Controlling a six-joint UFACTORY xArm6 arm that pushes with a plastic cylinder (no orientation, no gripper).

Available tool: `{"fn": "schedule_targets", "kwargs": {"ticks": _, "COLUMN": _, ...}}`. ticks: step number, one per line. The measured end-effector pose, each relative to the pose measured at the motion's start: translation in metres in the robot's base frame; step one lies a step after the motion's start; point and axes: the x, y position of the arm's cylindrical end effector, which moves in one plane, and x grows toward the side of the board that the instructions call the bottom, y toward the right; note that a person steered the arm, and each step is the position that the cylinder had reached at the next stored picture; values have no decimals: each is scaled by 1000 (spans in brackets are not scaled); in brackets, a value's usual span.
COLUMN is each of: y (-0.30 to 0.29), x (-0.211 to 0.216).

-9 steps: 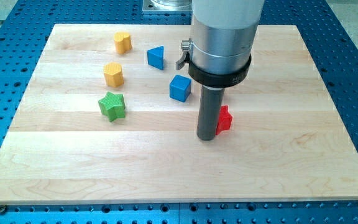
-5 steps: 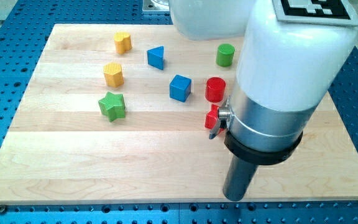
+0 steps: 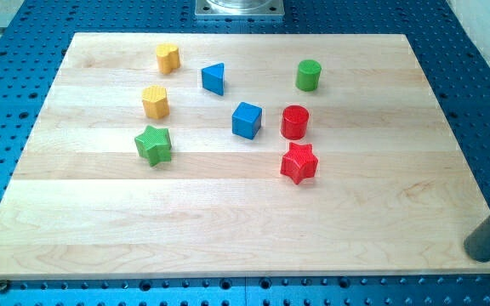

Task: Slightly push the green circle above the red circle

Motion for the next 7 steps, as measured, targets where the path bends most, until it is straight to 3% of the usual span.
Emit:
{"fn": "schedule_targets", "kwargs": {"ticks": 1, "y": -15, "x": -44}}
{"fn": "schedule_targets", "kwargs": {"ticks": 3, "y": -13, "x": -237}}
{"fn": "schedule_targets", "kwargs": {"ticks": 4, "y": -36, "x": -294}}
{"fn": "schedule_targets", "kwargs": {"ticks": 5, "y": -97, "x": -296}}
{"fn": "schedule_targets", "kwargs": {"ticks": 7, "y": -136, "x": -296}}
